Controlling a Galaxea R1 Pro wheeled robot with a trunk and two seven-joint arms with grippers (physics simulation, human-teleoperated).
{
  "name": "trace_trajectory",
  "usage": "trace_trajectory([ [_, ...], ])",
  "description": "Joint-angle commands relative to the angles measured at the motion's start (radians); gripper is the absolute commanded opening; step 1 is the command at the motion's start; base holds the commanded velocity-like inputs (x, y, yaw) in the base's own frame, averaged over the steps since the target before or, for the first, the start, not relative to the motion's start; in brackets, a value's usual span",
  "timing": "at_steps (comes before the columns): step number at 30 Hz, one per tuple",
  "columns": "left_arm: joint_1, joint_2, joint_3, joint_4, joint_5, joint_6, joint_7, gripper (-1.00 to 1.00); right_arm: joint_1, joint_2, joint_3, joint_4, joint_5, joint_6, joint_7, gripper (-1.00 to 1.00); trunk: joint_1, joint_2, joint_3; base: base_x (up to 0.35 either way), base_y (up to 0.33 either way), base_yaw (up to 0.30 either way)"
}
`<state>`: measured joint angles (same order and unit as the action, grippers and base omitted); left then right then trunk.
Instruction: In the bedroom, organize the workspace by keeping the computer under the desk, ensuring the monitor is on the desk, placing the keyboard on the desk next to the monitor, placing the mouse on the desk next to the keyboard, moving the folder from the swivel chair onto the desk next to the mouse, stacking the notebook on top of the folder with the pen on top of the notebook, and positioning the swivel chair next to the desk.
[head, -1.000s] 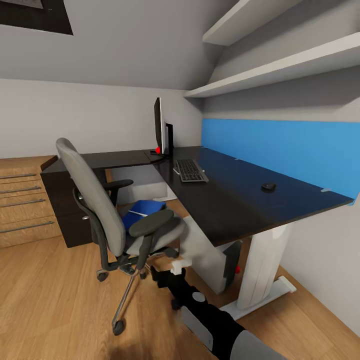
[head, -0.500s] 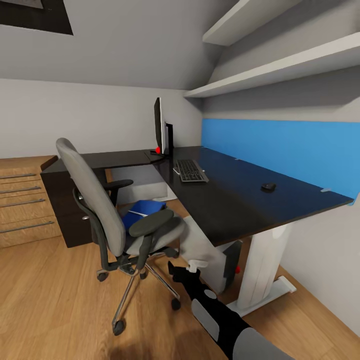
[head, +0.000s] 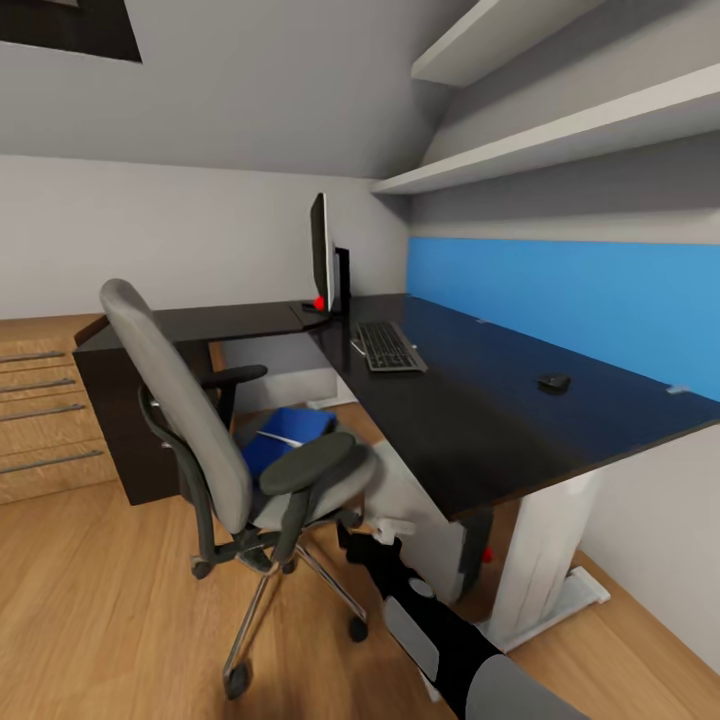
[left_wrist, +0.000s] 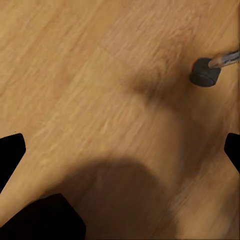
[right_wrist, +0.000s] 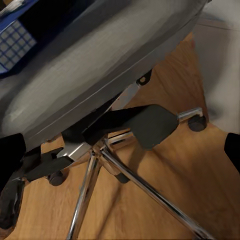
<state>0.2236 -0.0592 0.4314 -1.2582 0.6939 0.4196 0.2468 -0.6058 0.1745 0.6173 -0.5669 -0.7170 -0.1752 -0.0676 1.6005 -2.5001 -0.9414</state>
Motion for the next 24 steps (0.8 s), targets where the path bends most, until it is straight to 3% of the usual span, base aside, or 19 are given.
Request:
trace_trajectory([
  [1, 0.0, -0.001, 0.001, -0.002, 0.01, 0.004, 0.007, 1.0, -0.002, 0.0, 0.008, 0.001, -0.009, -0.006, -0.006, 1.0, 0.0, 0.0, -0.001, 0.257, 0.135, 0.0],
  [12, 0.0, -0.001, 0.001, -0.002, 0.01, 0.004, 0.007, 1.0, -0.003, 0.0, 0.017, 0.001, -0.006, -0.003, -0.002, 1.0, 0.0, 0.0, -0.001, 0.099, 0.053, 0.0],
  [24, 0.0, -0.001, 0.001, -0.002, 0.01, 0.004, 0.006, 1.0, -0.003, 0.0, 0.058, 0.0, -0.006, -0.002, 0.0, 1.0, 0.0, 0.0, -0.001, 0.014, 0.007, 0.0],
])
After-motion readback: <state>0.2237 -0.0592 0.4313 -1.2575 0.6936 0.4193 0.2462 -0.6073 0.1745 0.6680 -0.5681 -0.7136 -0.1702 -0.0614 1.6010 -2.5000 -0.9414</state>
